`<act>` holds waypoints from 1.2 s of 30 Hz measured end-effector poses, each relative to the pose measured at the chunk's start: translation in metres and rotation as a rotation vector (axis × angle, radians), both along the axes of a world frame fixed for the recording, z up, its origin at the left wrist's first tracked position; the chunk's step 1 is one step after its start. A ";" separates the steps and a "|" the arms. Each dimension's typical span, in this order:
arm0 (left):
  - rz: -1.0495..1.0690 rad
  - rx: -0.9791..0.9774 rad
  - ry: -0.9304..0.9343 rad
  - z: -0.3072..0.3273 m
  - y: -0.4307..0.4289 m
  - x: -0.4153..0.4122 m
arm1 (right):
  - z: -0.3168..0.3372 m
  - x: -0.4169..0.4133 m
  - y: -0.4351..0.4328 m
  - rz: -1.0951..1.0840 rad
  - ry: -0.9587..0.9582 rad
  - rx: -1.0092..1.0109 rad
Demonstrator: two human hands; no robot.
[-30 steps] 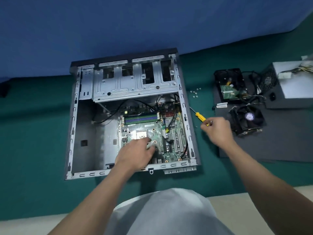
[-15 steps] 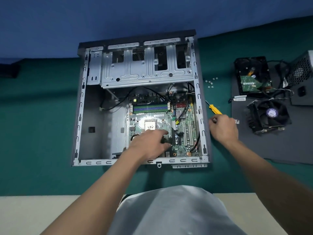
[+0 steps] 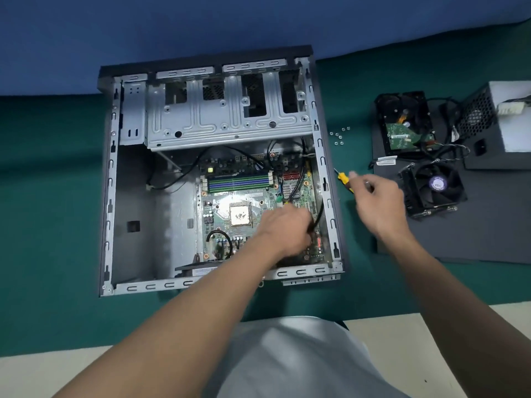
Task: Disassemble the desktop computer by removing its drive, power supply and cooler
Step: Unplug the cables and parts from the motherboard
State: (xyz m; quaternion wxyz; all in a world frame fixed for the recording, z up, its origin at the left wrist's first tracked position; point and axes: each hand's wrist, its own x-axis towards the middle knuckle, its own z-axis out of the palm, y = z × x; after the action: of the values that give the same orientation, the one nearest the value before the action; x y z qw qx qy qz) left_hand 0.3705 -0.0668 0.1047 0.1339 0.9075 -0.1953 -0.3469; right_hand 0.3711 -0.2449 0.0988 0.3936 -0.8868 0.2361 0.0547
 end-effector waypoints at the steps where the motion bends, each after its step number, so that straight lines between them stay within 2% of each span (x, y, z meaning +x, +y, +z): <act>1: 0.025 -0.005 -0.045 0.003 0.008 0.005 | 0.007 0.001 -0.001 -0.031 -0.026 0.027; 4: 0.104 0.014 -0.200 0.008 0.036 0.015 | 0.042 0.008 -0.001 -0.036 -0.130 0.345; 6: 0.177 0.076 -0.262 0.007 0.057 0.016 | 0.067 0.016 0.002 0.058 -0.203 0.516; 9: 0.300 0.133 -0.198 -0.001 0.078 0.010 | 0.099 0.023 0.016 0.320 -0.278 0.325; 11: 0.377 0.105 -0.102 -0.006 0.083 0.005 | 0.113 0.023 0.032 0.535 -0.219 0.246; 13: 0.424 0.071 -0.075 -0.010 0.082 0.005 | 0.116 0.024 0.050 0.750 -0.016 0.193; 14: 0.437 0.061 -0.082 -0.012 0.081 0.005 | 0.114 0.026 0.057 0.886 0.096 0.090; 16: 0.460 0.048 -0.097 -0.013 0.081 0.005 | 0.105 0.029 0.071 1.184 0.300 -0.218; 18: 0.474 0.044 -0.094 -0.014 0.081 0.005 | 0.095 0.028 0.084 1.377 0.398 -0.499; 20: 0.489 0.031 -0.080 -0.015 0.083 0.004 | 0.082 0.025 0.094 1.453 0.425 -0.649; 24: 0.524 0.002 -0.067 -0.017 0.085 0.004 | 0.058 0.024 0.103 1.563 0.515 -0.810; 36: 0.515 0.002 -0.030 -0.017 0.084 0.005 | 0.035 0.019 0.110 1.586 0.644 -0.837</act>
State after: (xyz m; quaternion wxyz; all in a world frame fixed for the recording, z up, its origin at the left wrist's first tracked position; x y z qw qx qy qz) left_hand 0.3753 0.0173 0.0878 0.2143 0.9325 0.0408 -0.2879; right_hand 0.3903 -0.1354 0.1343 -0.1917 -0.7999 -0.3365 0.4584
